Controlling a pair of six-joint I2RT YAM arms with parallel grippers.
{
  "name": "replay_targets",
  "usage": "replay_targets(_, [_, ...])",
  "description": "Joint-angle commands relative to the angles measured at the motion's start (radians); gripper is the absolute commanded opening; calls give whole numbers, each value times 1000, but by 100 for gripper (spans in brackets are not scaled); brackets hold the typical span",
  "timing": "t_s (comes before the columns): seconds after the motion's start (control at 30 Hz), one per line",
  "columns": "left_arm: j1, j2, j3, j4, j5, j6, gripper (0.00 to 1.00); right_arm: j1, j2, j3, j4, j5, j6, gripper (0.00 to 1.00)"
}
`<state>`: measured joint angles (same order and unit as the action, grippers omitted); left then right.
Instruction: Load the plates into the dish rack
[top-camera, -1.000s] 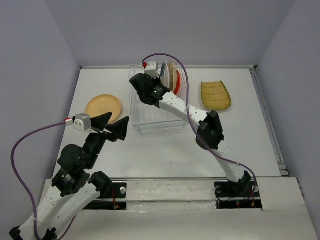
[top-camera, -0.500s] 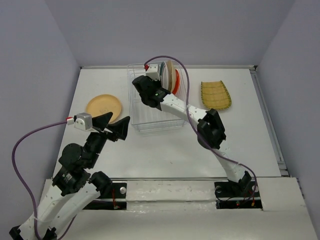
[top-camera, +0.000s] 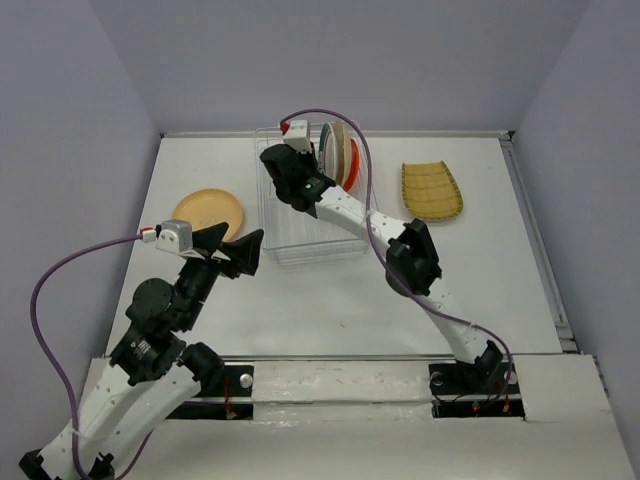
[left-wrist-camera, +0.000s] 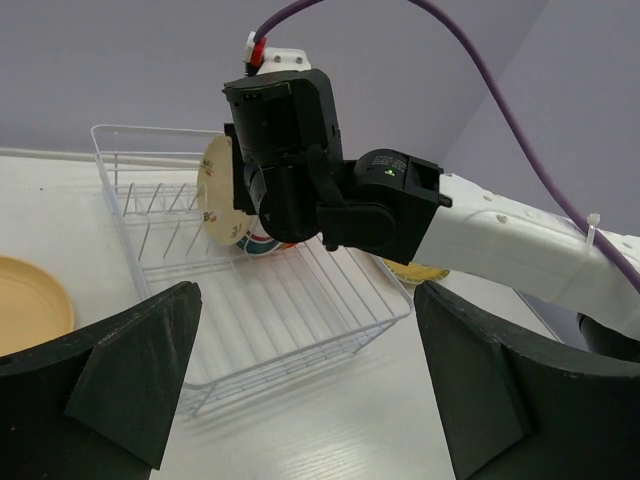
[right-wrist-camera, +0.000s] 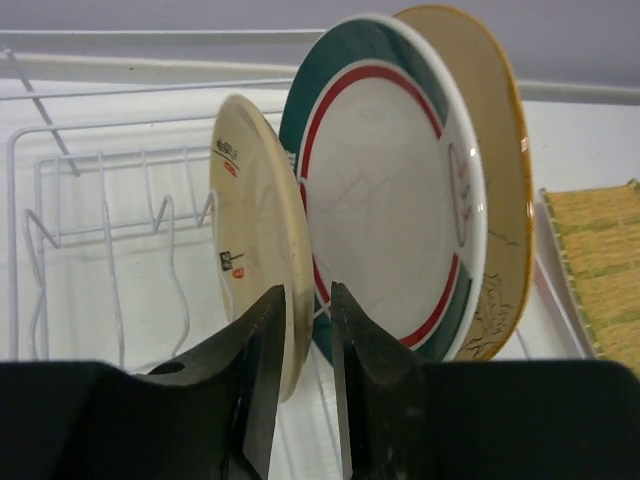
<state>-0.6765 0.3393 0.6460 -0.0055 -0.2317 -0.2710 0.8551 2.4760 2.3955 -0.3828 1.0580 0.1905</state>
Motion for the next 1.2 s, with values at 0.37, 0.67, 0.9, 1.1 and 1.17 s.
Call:
replay_targets(0.37, [77, 130, 53, 7, 2, -68, 99, 10, -437, -388, 167, -539, 20, 61])
replay_targets(0.67, [123, 276, 150, -111, -40, -163, 99, -123, -910, -1060, 150, -772, 107, 62])
replay_targets(0.9, [279, 375, 146, -134, 69, -208, 99, -284, -997, -1228, 170, -966, 115, 70])
replay_targets(1.1, [495, 398, 54, -128, 237, -221, 99, -341, -905, -1204, 171, -954, 121, 65])
replay_targets(1.17, [567, 402, 20, -125, 308, -224, 99, -353, -863, -1196, 170, -958, 113, 62])
